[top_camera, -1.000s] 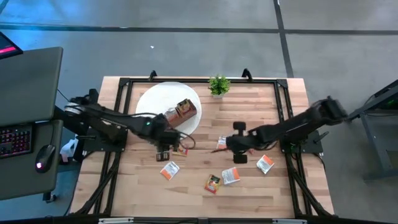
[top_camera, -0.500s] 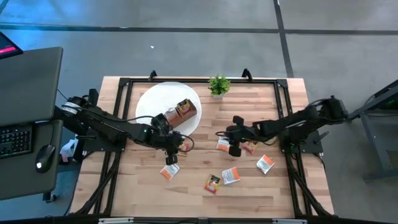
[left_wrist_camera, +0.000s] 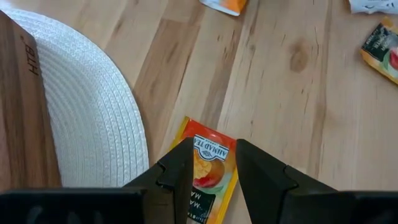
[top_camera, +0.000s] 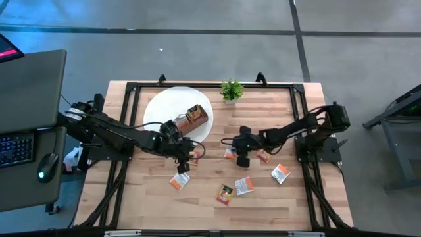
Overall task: Pick & Place Tea
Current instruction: Put the white tea bag into the middle section of the wooden organizer
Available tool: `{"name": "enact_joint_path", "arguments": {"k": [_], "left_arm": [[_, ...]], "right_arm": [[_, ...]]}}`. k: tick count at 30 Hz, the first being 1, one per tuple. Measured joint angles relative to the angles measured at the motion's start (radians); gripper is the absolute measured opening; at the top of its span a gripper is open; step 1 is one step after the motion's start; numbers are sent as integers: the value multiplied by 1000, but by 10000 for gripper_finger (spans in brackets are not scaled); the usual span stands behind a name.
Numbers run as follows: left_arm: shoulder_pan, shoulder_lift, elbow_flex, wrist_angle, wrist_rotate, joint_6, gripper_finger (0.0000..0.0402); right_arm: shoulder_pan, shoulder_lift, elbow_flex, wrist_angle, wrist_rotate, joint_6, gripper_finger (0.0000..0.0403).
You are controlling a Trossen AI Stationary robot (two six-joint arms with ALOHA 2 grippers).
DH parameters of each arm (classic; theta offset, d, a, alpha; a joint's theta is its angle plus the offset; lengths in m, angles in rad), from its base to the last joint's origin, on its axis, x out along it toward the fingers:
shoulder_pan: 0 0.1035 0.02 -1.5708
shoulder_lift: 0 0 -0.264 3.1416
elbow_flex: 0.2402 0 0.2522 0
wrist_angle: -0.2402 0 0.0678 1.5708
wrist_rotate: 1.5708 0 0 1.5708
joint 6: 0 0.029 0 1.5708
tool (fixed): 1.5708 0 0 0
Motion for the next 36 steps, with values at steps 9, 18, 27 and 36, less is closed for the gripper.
{"name": "enact_joint_path", "arguments": {"k": [9, 18, 27, 36], "left_arm": [[0, -2, 0, 15, -54, -21, 117], [0, -207, 2, -26, -257, -14, 117], [0, -471, 2, -109, -440, 68, 117], [0, -516, 2, -117, -434, 94, 117]], "right_arm": [[22, -8, 32, 69, 101, -138, 26], [87, 26, 276, 286, 436, -798, 16], [3, 238, 551, 442, 279, -1181, 8], [-128, 486, 805, 427, 208, -1221, 5]]}}
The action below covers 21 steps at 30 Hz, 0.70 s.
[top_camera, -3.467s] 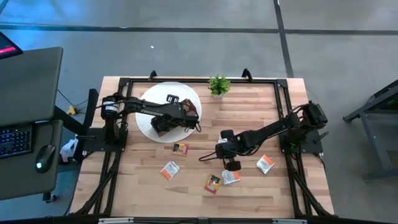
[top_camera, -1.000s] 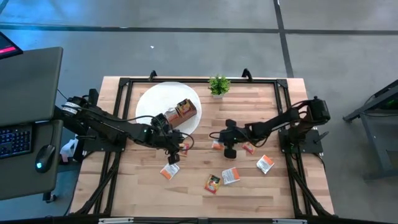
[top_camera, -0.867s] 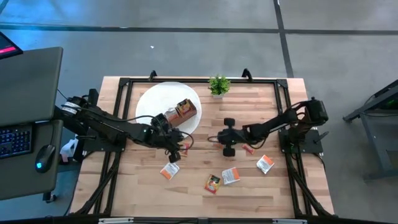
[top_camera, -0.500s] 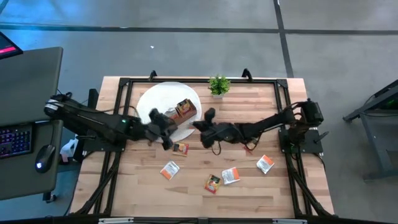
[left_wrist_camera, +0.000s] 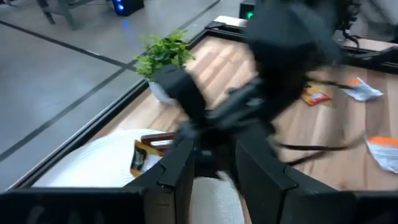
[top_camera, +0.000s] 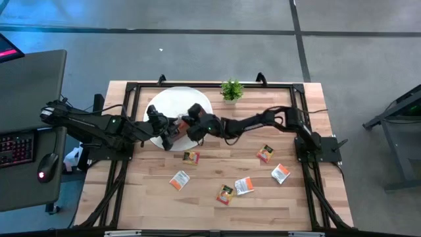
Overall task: Pick & Place Tea
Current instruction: Put the white tea bag into the middle section of the wooden organizer
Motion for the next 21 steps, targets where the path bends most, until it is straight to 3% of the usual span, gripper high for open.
{"name": "enact_joint_path", "arguments": {"k": [7, 15, 21], "left_arm": [[0, 34, 0, 1, 38, -1, 117], [0, 34, 0, 2, 35, -4, 117], [0, 34, 0, 2, 30, -7, 117]], "right_arm": [[-55, 69, 36, -48, -22, -133, 18], [-55, 67, 36, -95, -186, -45, 25], [-55, 66, 37, -48, -194, -37, 56]]}}
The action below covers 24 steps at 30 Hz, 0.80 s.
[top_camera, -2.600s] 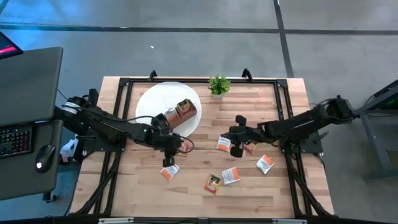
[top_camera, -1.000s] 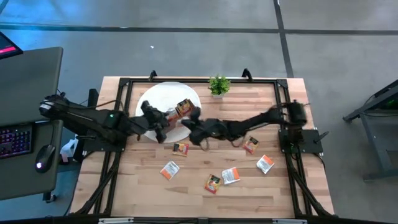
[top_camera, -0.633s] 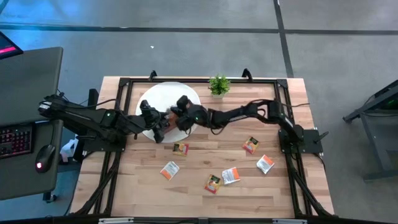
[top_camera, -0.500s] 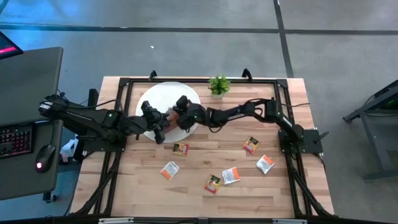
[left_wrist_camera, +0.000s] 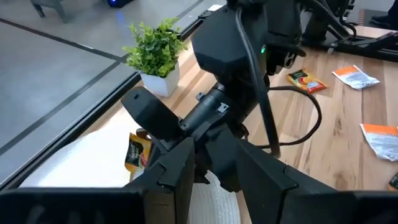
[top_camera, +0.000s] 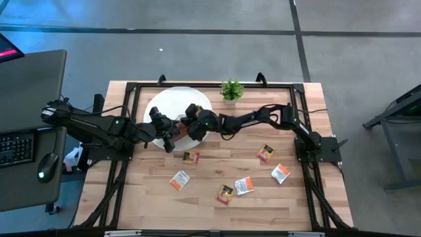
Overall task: Pick & Place Tea
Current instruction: Put the white tea bag into the middle section of the wooden organizer
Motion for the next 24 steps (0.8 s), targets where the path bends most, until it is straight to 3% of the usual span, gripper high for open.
{"name": "enact_joint_path", "arguments": {"k": [8, 15, 20, 24], "left_arm": [[0, 0, 0, 0, 0, 0, 117], [0, 0, 0, -4, 21, 4, 117], [0, 0, 0, 0, 27, 4, 117], [0, 0, 0, 4, 53, 4, 117]], "right_arm": [[-4, 0, 0, 58, 4, 158, 115], [69, -66, 0, 22, 140, 230, 129], [116, -190, 0, -251, 235, 318, 114], [145, -327, 0, -609, 250, 479, 95]]}}
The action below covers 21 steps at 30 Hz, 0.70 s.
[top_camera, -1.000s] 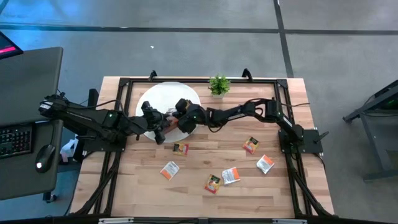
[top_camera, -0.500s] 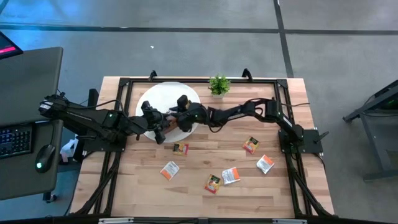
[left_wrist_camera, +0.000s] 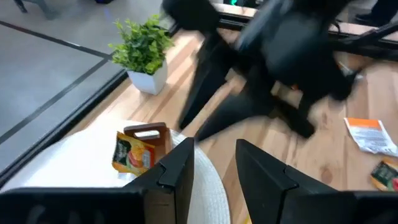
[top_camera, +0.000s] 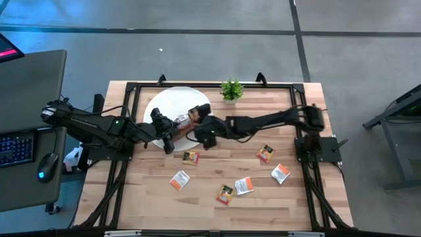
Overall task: Pick & Place Tea
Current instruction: Put the white tea bag into the middle section of the wooden organizer
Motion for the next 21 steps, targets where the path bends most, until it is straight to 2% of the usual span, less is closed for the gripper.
{"name": "enact_joint_path", "arguments": {"k": [5, 10, 13, 17, 21], "left_arm": [[0, 0, 0, -1, 67, -3, 117], [0, 0, 0, -2, 135, -4, 117], [0, 0, 0, -2, 168, -4, 117], [0, 0, 0, -2, 198, -4, 117], [0, 0, 0, -2, 201, -4, 117]], "right_arm": [[23, -140, 0, -377, -126, 267, 69], [73, -251, 0, -656, -239, 517, 43], [127, -283, 0, -813, -357, 643, 22], [217, -297, 0, -926, -441, 794, 3], [305, -296, 0, -937, -396, 906, 19]]}}
